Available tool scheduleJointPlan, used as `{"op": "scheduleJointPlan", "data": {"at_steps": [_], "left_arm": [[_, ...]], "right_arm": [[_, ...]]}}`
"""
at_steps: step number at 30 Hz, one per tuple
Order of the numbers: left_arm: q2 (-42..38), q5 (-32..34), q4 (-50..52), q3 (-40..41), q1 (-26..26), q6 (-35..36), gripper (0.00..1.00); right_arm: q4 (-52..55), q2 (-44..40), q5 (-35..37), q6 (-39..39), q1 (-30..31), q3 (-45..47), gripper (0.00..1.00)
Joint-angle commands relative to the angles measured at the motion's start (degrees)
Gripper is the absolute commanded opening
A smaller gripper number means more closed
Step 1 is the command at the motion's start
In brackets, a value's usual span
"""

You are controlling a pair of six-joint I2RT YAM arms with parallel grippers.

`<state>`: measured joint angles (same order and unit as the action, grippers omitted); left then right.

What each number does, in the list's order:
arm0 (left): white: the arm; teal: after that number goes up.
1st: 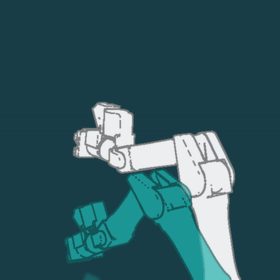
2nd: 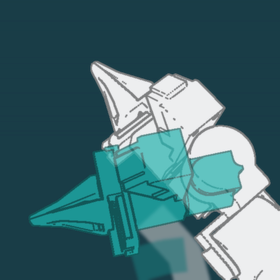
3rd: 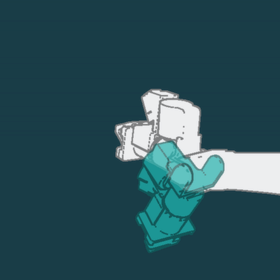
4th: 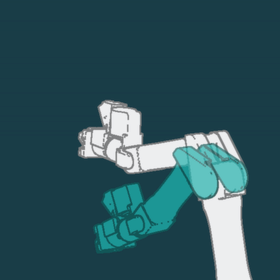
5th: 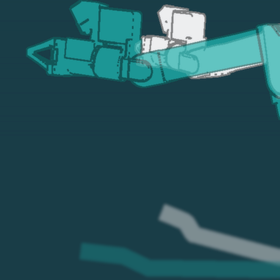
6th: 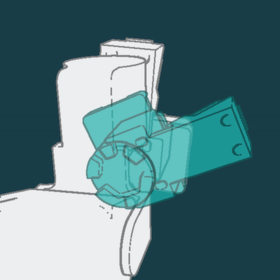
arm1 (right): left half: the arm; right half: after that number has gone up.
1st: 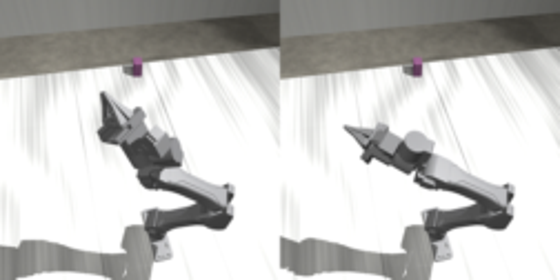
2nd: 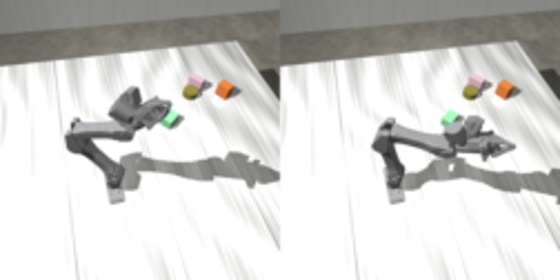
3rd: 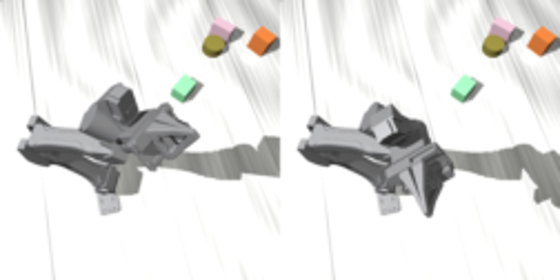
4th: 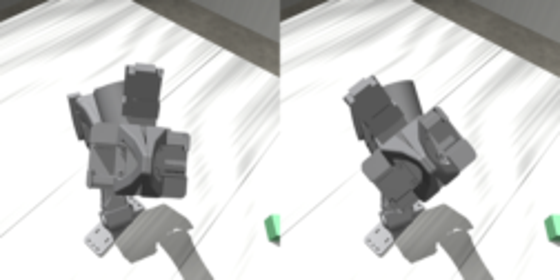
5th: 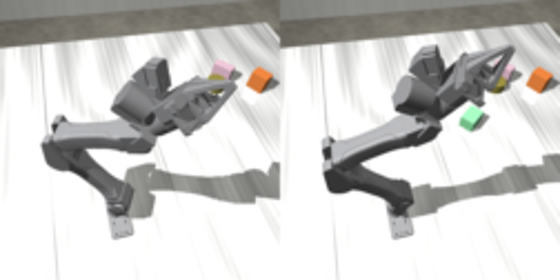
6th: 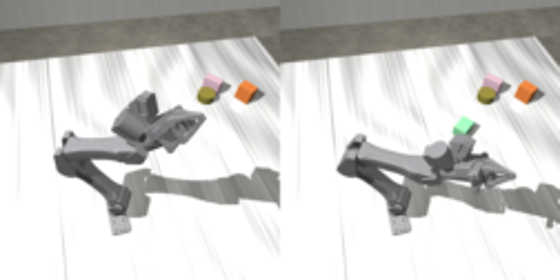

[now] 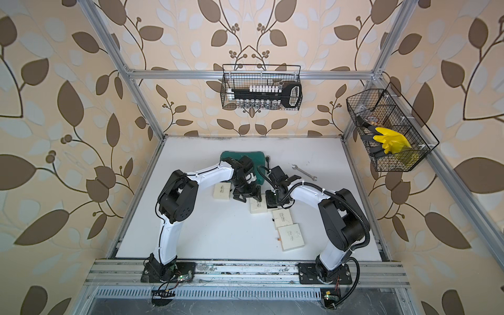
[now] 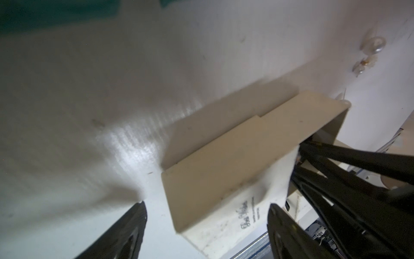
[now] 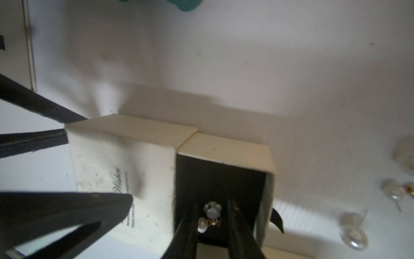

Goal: Take out the earrings from the drawer-style jewelry box
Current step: Pick up the earring from the drawer.

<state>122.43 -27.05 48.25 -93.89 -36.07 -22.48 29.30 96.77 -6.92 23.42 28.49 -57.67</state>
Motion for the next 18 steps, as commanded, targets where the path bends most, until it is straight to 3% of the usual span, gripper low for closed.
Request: {"op": "scheduleJointPlan", "data": {"at_steps": [1, 8, 18], "left_arm": [[-0.64, -0.46, 1.04, -0.67, -0.56, 1.21, 0.86], [-0.61, -0.37, 1.15, -0.83, -0.54, 1.3, 0.86], [-0.51, -0.55, 1.15, -0.93, -0.5, 1.42, 0.86]], "right_arm": [[0.02, 1.13, -0.77, 0.71, 0.42, -0.09, 0.24], [-0.73, 0.22, -0.23, 0.76, 0.42, 0.09, 0.13], [-0.4, -5.61, -0.18, 0.39, 0.4, -0.03, 0.09]]}}
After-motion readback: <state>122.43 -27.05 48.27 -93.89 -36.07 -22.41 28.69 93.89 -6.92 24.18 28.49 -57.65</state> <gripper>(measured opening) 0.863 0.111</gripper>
